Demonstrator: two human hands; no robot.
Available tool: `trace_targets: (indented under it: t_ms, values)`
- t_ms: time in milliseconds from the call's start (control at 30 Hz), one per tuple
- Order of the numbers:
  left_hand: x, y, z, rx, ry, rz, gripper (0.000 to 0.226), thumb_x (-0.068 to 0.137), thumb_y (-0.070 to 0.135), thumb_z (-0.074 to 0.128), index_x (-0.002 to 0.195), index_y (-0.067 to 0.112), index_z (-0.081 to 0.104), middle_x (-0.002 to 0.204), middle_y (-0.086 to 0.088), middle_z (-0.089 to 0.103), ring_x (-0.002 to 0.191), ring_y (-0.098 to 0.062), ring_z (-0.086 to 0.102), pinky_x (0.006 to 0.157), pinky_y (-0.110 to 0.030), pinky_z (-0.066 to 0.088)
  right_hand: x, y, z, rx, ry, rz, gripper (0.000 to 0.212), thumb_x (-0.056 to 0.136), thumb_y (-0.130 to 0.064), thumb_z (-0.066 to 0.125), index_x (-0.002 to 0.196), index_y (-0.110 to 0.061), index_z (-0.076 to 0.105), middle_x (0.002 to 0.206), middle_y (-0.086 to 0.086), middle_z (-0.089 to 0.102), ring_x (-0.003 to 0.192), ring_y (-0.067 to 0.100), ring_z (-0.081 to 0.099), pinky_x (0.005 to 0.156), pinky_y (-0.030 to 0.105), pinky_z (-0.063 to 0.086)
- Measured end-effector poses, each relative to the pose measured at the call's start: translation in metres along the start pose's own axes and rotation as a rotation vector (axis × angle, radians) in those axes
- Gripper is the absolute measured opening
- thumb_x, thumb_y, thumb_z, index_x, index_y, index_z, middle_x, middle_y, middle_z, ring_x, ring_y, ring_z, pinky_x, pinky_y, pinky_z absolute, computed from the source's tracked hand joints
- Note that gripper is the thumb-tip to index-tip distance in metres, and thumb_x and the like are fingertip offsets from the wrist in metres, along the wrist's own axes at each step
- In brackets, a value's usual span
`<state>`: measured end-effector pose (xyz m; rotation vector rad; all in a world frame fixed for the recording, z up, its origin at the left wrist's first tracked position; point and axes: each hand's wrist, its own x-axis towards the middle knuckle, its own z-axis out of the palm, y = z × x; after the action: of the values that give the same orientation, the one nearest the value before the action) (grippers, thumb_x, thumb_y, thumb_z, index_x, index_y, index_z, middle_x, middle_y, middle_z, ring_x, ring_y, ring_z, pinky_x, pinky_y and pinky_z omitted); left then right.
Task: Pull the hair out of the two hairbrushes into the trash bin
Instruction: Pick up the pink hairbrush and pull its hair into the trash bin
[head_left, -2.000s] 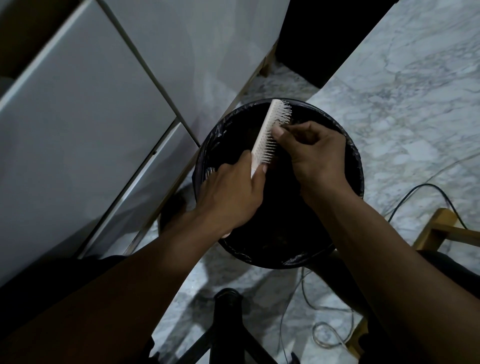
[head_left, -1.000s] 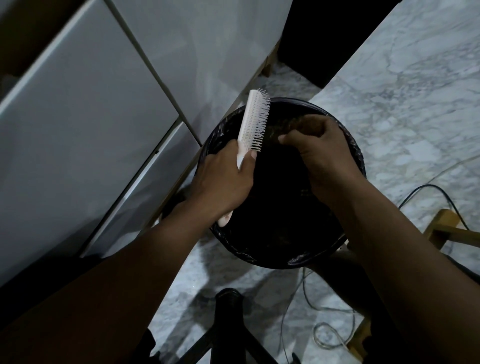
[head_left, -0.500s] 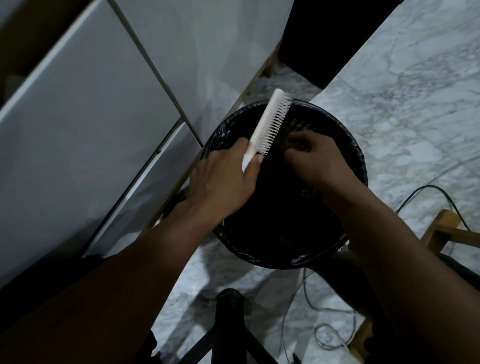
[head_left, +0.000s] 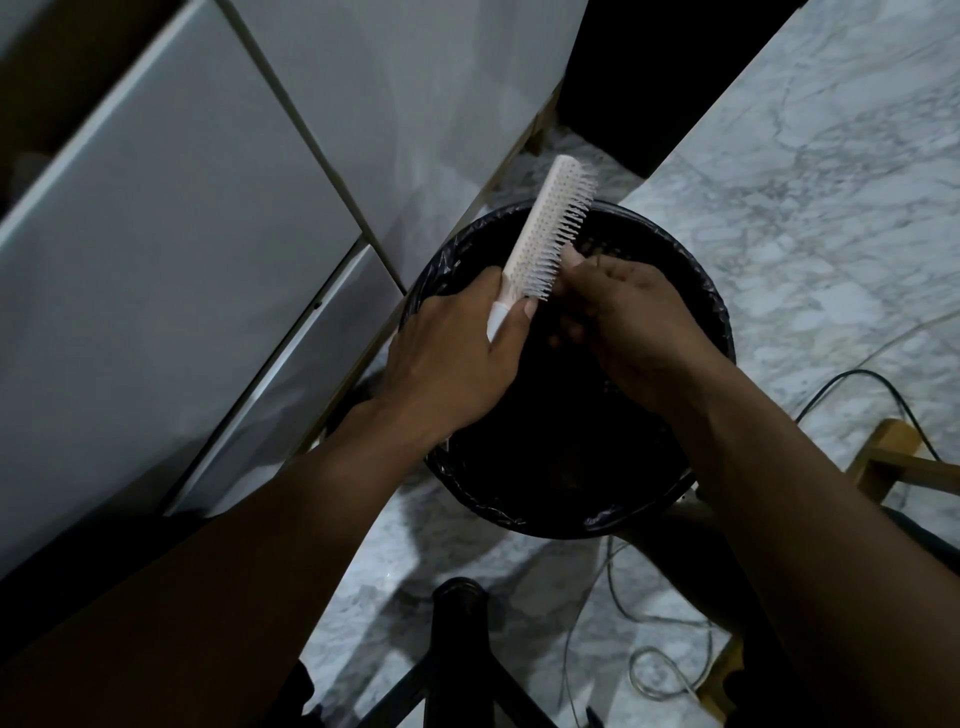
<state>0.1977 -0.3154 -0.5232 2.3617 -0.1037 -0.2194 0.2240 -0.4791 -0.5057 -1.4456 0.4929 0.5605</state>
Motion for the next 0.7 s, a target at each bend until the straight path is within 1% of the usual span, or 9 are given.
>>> trace_targets:
  t_ms: [100,200,233,300,367,433,500,600,700]
  values:
    - [-0.001,-0.001,0.001,-0.014,-0.002,-0.013,0.030,0.100,0.046,0.049,0.079,0.026,0.041,0.061,0.010,0.048,0.054,-0.014,0.052,0.050,-0.030,0.035,0.002,0.000,0.000,-0.056,0.126,-0.048,0.045,0.104,-0.025,0.055,0.060,-0.018,0.052,0.052,0.004,0.043,0.042,0.015,0.038,0.050,0.031,0.039]
    - [0.001,-0.003,0.002,-0.013,0.001,-0.054,0.033,0.100,0.047,0.048,0.078,0.024,0.041,0.061,0.010,0.048,0.054,-0.014,0.051,0.050,-0.031,0.034,0.006,0.001,-0.004,-0.152,0.382,-0.010,0.047,0.108,-0.026,0.044,0.061,-0.017,0.041,0.051,0.002,0.037,0.038,0.012,0.035,0.042,0.024,0.035]
    - [0.001,-0.004,0.002,-0.007,0.001,-0.067,0.033,0.100,0.048,0.047,0.078,0.023,0.041,0.061,0.009,0.048,0.055,-0.015,0.052,0.050,-0.032,0.035,0.008,0.004,-0.006,-0.223,0.457,-0.015,0.045,0.108,-0.026,0.042,0.064,-0.015,0.041,0.053,0.003,0.039,0.039,0.013,0.037,0.043,0.025,0.036]
    - [0.002,-0.005,0.003,-0.005,-0.003,-0.085,0.034,0.100,0.048,0.047,0.078,0.023,0.042,0.062,0.009,0.050,0.057,-0.015,0.053,0.051,-0.032,0.038,0.012,0.009,-0.010,-0.294,0.526,-0.024,0.028,0.104,-0.026,0.048,0.080,-0.011,0.048,0.063,0.004,0.046,0.047,0.015,0.044,0.049,0.030,0.040]
    - [0.001,-0.007,0.005,-0.015,-0.014,-0.099,0.034,0.099,0.049,0.048,0.079,0.021,0.046,0.064,0.007,0.054,0.059,-0.016,0.056,0.053,-0.033,0.042,0.012,0.008,-0.009,-0.144,0.424,0.022,0.021,0.098,-0.030,0.061,0.091,-0.013,0.052,0.070,0.002,0.051,0.054,0.014,0.050,0.052,0.029,0.047]
    - [0.001,-0.008,0.006,-0.019,-0.034,-0.098,0.034,0.097,0.051,0.049,0.081,0.020,0.052,0.068,0.005,0.060,0.063,-0.019,0.060,0.056,-0.035,0.047,0.010,0.005,-0.005,0.003,0.237,0.067,0.028,0.092,-0.041,0.070,0.086,-0.015,0.059,0.069,0.000,0.056,0.057,0.012,0.054,0.054,0.028,0.049]
    - [0.001,-0.007,0.006,-0.047,-0.089,-0.097,0.032,0.095,0.050,0.051,0.085,0.020,0.058,0.070,0.004,0.063,0.065,-0.017,0.062,0.057,-0.033,0.048,0.006,0.006,0.000,-0.036,0.131,0.034,0.032,0.087,-0.040,0.077,0.088,-0.010,0.065,0.072,0.003,0.063,0.060,0.012,0.058,0.055,0.026,0.051]
    - [0.000,-0.004,0.005,-0.129,-0.193,-0.132,0.025,0.093,0.044,0.059,0.090,0.021,0.065,0.073,0.004,0.068,0.065,-0.009,0.063,0.056,-0.026,0.044,0.004,0.010,0.003,-0.022,0.133,-0.035,0.032,0.086,-0.030,0.080,0.091,0.001,0.069,0.065,0.007,0.067,0.053,0.011,0.060,0.055,0.025,0.051]
    - [0.000,-0.004,0.006,-0.189,-0.243,-0.160,0.022,0.092,0.041,0.062,0.093,0.020,0.067,0.075,0.004,0.069,0.064,-0.006,0.063,0.057,-0.025,0.047,0.004,0.011,0.001,-0.031,0.218,-0.086,0.026,0.087,-0.021,0.078,0.084,0.002,0.068,0.057,0.005,0.066,0.046,0.010,0.061,0.050,0.023,0.052]
